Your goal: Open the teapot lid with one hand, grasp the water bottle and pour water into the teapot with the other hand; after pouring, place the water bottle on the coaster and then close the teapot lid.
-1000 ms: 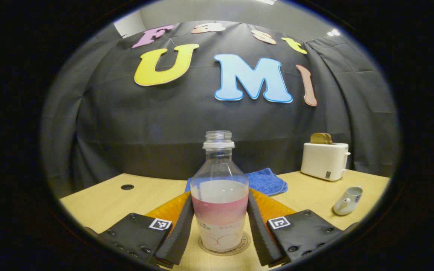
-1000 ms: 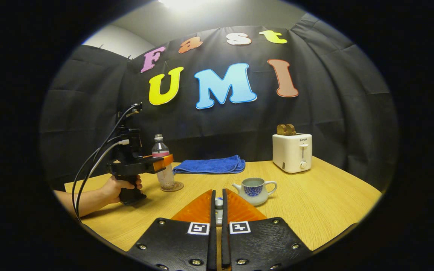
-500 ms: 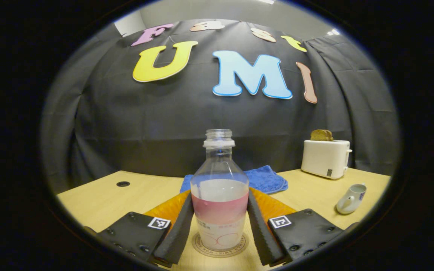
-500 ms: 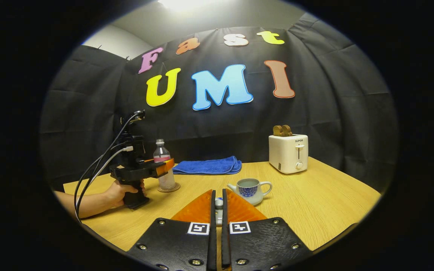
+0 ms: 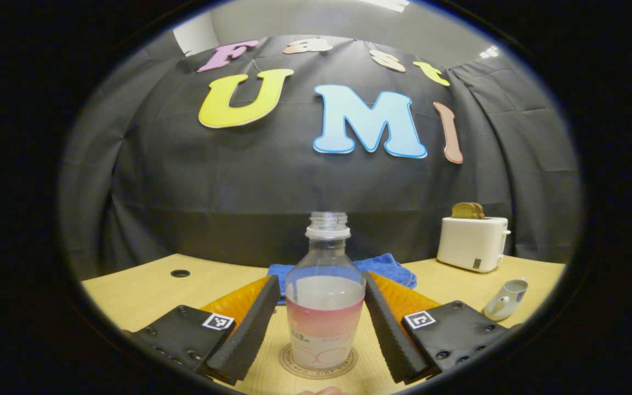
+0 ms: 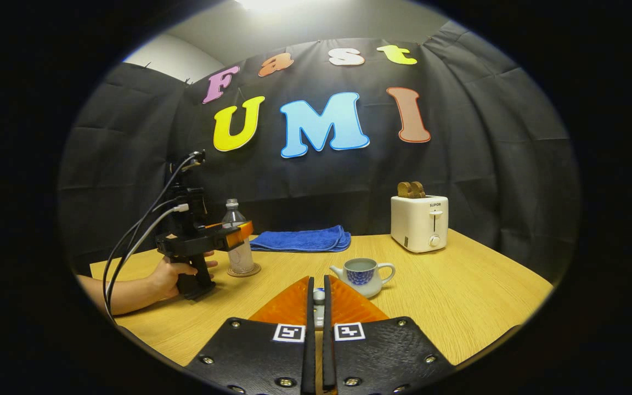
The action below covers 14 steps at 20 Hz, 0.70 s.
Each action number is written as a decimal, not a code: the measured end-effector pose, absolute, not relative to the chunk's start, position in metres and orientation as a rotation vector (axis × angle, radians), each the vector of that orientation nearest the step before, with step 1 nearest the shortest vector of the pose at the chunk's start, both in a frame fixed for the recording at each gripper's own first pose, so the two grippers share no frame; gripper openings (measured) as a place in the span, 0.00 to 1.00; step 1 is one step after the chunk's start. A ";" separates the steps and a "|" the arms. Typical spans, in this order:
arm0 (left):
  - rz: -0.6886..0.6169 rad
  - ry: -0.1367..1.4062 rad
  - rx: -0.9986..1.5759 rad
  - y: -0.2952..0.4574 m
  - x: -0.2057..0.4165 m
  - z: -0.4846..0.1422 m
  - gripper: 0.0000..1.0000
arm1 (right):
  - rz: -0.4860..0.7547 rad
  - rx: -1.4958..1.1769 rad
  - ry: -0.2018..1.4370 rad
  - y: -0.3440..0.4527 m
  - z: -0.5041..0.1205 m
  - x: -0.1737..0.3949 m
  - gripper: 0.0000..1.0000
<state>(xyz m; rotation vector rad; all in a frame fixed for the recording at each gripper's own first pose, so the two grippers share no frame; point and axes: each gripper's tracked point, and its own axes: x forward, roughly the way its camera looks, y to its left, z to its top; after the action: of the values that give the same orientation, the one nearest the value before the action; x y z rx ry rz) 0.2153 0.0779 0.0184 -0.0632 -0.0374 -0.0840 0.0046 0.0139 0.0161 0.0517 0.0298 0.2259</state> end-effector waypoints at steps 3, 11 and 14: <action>-0.047 -0.047 -0.059 0.087 0.201 0.029 1.00 | 0.202 0.055 0.012 0.007 0.022 0.014 0.05; 0.021 -0.212 -0.115 0.112 0.098 0.097 1.00 | 0.111 0.082 -0.039 -0.015 0.038 0.083 0.05; 0.008 -0.214 -0.147 0.106 0.074 0.091 1.00 | 0.063 0.062 -0.007 -0.023 0.029 0.116 0.05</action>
<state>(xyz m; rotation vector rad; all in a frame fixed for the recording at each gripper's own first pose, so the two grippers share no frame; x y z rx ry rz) 0.0737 0.1056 0.0908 -0.1469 -0.2136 0.0077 0.1156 -0.0229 0.0294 0.0617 -0.0072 0.0626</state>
